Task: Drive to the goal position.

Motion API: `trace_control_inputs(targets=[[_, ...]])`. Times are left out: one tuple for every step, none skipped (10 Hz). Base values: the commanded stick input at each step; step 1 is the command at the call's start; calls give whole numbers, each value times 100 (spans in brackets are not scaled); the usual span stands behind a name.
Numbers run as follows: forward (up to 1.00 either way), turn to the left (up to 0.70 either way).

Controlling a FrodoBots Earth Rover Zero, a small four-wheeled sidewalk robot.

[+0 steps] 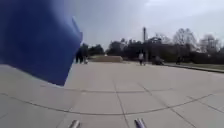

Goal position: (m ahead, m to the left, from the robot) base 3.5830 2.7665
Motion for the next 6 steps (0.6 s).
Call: trace_control_inputs(targets=[[85, 1], [85, 1], [85, 1], [85, 1], [85, 1], [85, 1]])
